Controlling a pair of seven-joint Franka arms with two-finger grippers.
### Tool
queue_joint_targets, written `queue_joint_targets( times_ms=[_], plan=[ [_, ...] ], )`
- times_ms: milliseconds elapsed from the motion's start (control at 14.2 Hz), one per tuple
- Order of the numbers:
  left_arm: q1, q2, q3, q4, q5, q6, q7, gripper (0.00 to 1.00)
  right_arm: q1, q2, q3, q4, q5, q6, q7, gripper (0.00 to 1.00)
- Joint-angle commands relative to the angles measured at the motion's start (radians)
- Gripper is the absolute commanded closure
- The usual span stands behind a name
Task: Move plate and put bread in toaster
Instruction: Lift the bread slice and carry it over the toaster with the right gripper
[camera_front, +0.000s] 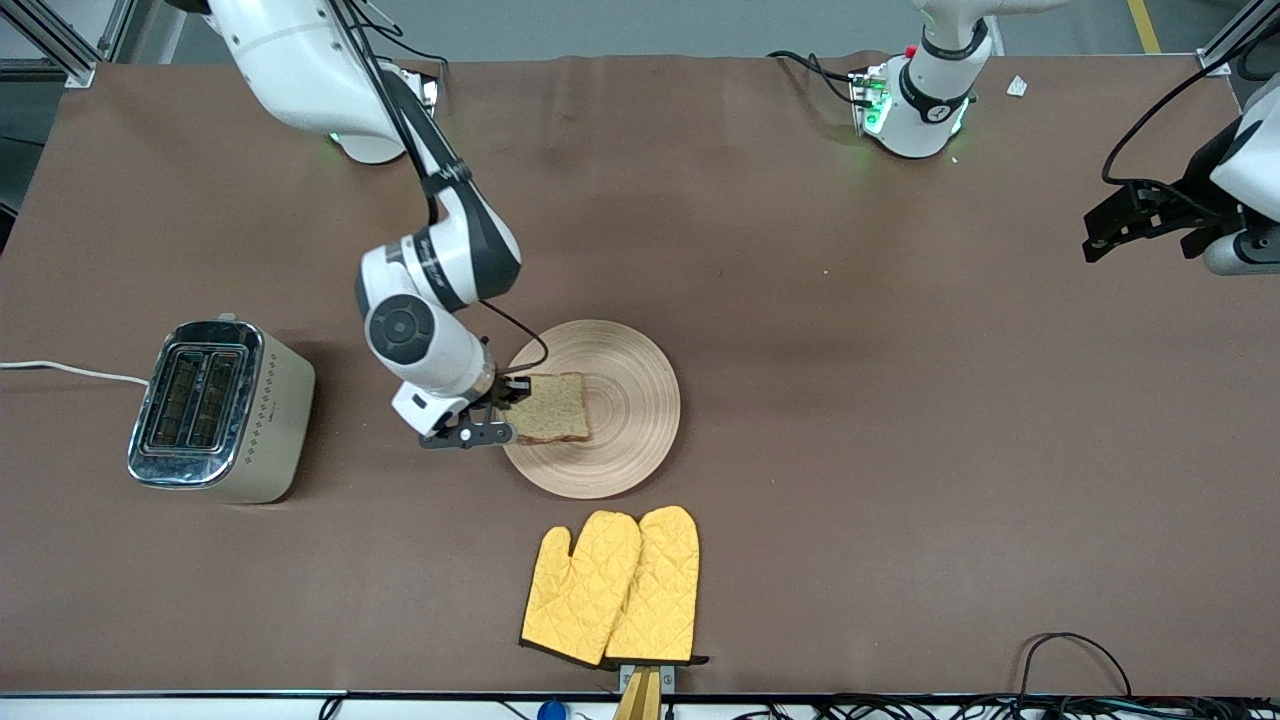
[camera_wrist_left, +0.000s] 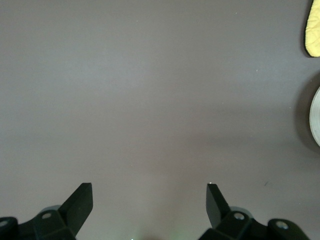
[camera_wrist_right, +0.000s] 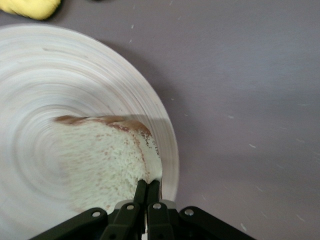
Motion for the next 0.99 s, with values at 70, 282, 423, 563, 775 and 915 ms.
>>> queue_joint_targets(
  times_ms=[70,282,423,563,775,915],
  plan=[
    [-0.004,-0.022,0.004,-0.024,0.011,-0.002,0.013,0.0,0.002,-0.214,-0.059,-0.003,-0.184,-0.207,0.041,1.0],
    [-0.004,-0.023,0.001,-0.026,0.002,-0.007,0.013,0.0,-0.017,-0.3,-0.115,0.037,-0.366,-0.34,0.038,1.0],
    [-0.007,-0.023,-0.005,-0.028,0.0,-0.02,0.013,0.0,-0.017,-0.334,-0.16,0.052,-0.498,-0.391,-0.022,1.0],
    [-0.008,-0.02,-0.006,-0.031,0.0,-0.02,0.015,0.0,-0.02,-0.344,-0.213,0.053,-0.613,-0.399,-0.047,1.0],
    [-0.01,-0.014,-0.006,-0.031,0.0,-0.01,0.015,0.0,-0.065,-0.33,-0.261,0.046,-0.743,-0.382,-0.025,1.0],
    [-0.004,-0.014,-0.006,-0.031,-0.001,-0.01,0.015,0.0,-0.118,-0.301,-0.261,0.042,-0.761,-0.356,-0.025,1.0]
  ],
)
